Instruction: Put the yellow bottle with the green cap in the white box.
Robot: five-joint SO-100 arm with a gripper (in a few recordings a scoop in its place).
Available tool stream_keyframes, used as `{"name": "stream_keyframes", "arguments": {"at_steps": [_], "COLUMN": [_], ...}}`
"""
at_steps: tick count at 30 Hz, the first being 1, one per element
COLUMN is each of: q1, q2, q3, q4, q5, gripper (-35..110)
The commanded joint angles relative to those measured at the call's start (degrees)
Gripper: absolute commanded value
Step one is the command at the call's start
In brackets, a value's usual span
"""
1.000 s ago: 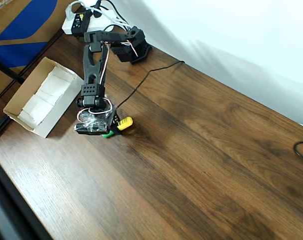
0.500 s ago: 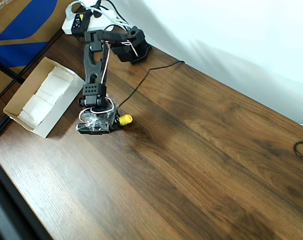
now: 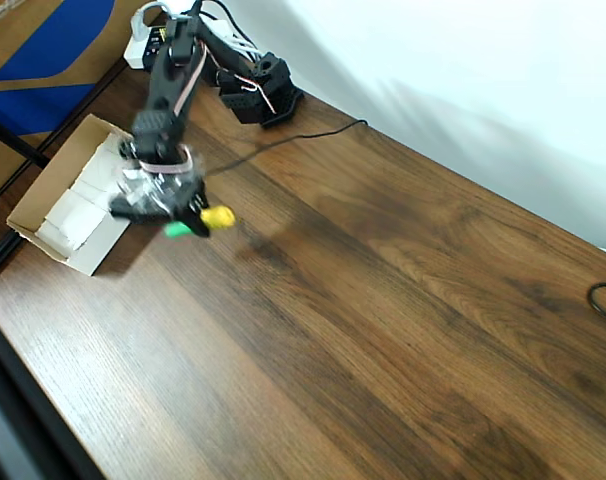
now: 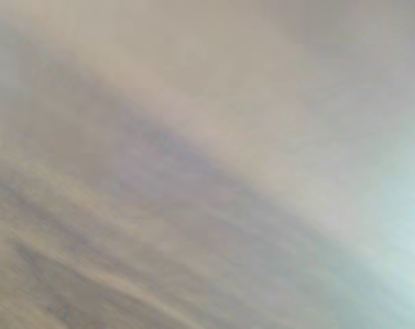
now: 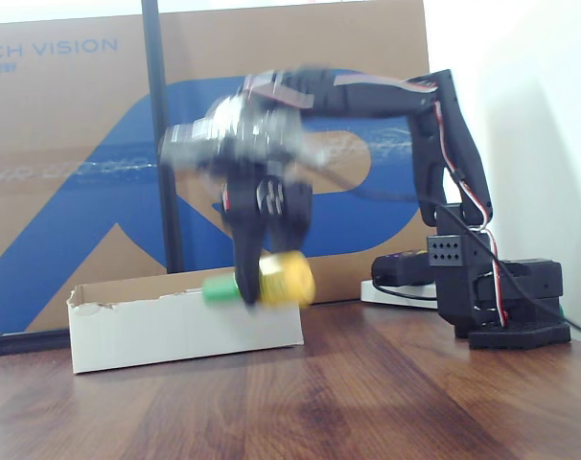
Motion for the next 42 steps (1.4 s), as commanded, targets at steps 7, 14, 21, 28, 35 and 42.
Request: {"name": "stream_keyframes", "arguments": {"at_steps": [7, 14, 21, 28, 35, 42], "q1": [11.7, 22.1, 33.7, 47.4, 52.1, 49.9], "q2": [18.5, 23.1, 26.0, 26.0, 25.6, 23.4], "q3": [4.5, 6.1, 9.0, 12.9, 14.6, 9.1], "q4": [-0.4, -2.0, -3.5, -6.6, -9.8, -9.6], "q5": [3.9, 6.2, 11.0, 18.3, 21.3, 20.7], "gripper": [0, 0, 0, 0, 0, 0]}}
